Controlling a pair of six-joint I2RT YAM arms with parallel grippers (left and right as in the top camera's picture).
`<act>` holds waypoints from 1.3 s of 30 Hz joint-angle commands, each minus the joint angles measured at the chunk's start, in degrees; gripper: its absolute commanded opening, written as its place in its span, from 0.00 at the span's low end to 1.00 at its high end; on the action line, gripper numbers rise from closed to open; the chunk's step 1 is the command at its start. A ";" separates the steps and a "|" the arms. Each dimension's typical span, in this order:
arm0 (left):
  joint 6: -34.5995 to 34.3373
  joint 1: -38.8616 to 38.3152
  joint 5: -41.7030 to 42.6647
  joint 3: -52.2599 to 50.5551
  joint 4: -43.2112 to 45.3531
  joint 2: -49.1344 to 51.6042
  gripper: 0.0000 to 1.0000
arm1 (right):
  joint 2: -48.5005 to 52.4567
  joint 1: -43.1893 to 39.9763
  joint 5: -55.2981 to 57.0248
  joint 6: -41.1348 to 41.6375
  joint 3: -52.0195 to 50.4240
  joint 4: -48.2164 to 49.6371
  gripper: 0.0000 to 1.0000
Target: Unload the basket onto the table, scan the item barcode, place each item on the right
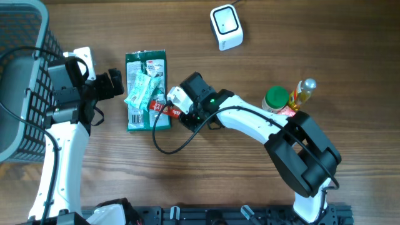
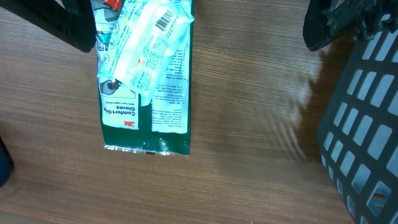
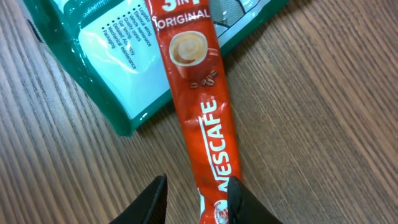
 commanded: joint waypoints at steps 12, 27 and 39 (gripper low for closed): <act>0.44 0.26 0.24 0.44 0.13 0.17 1.00 | -1.09 0.07 5.97 -3.74 0.59 1.66 0.25; 0.44 0.26 0.24 0.44 0.13 0.17 1.00 | 1.90 0.02 5.88 -6.32 -0.15 0.74 0.28; 0.44 0.26 0.24 0.44 0.13 0.17 1.00 | 3.10 0.02 5.20 -6.32 -0.26 0.09 0.25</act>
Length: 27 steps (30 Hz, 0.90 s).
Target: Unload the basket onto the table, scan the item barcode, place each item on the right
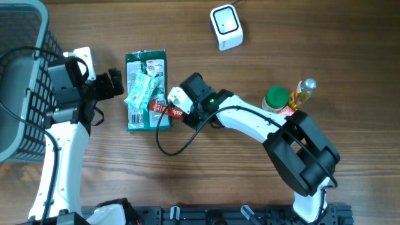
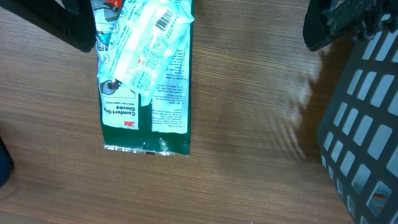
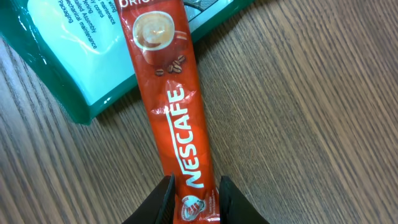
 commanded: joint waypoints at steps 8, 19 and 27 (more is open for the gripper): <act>0.44 0.26 0.24 0.44 0.13 0.17 1.00 | 4.74 0.02 -0.28 6.54 -0.20 -0.35 0.05; 0.44 0.26 0.24 0.44 0.13 0.17 1.00 | -10.60 -9.75 -44.33 7.45 -0.09 -11.04 0.04; 0.44 0.26 0.24 0.44 0.13 0.17 1.00 | -10.91 -25.75 -84.11 9.68 -0.11 -18.03 0.04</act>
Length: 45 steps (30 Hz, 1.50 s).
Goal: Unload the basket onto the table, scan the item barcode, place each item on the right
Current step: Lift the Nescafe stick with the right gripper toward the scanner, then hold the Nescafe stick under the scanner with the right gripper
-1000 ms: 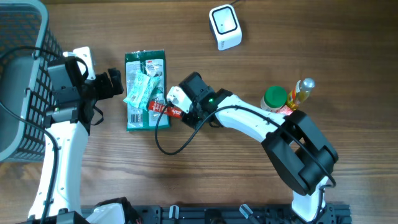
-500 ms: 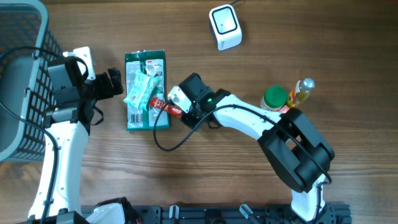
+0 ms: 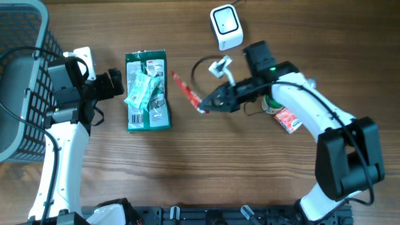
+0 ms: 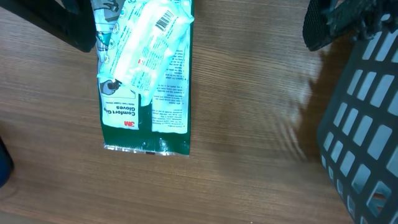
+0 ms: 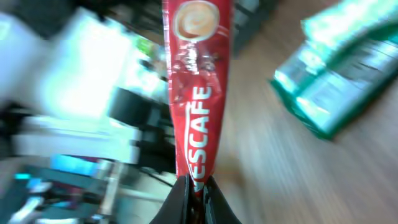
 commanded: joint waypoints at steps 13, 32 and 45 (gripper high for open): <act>0.44 0.26 0.24 0.44 0.15 0.17 1.00 | -19.47 -5.44 -14.80 13.49 0.00 -10.12 0.04; 0.44 0.26 0.24 0.44 0.15 0.17 1.00 | -31.80 -6.10 -14.78 18.67 0.00 -9.70 0.04; 0.44 0.26 0.24 0.44 0.15 0.17 1.00 | -31.74 -6.08 40.70 13.44 0.00 -10.21 0.04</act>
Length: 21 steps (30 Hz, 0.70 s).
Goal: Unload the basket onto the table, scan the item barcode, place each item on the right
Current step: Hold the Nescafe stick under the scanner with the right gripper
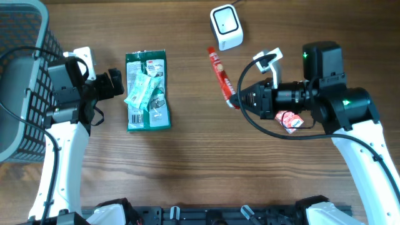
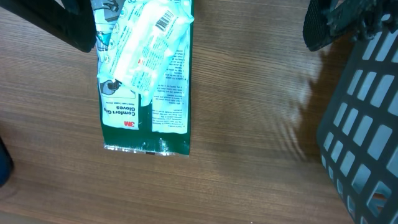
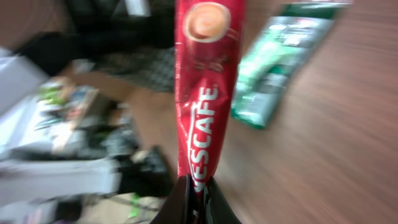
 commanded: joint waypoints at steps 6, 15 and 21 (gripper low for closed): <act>0.44 0.26 0.24 0.44 0.15 0.17 1.00 | 1.14 -0.15 26.86 3.13 0.33 0.24 0.04; 0.44 0.26 0.24 0.44 0.15 0.17 1.00 | 23.76 1.05 38.95 2.47 34.71 -20.44 0.04; 0.44 0.26 0.24 0.44 0.15 0.17 1.00 | 36.81 4.04 45.72 -0.98 36.79 -9.49 0.04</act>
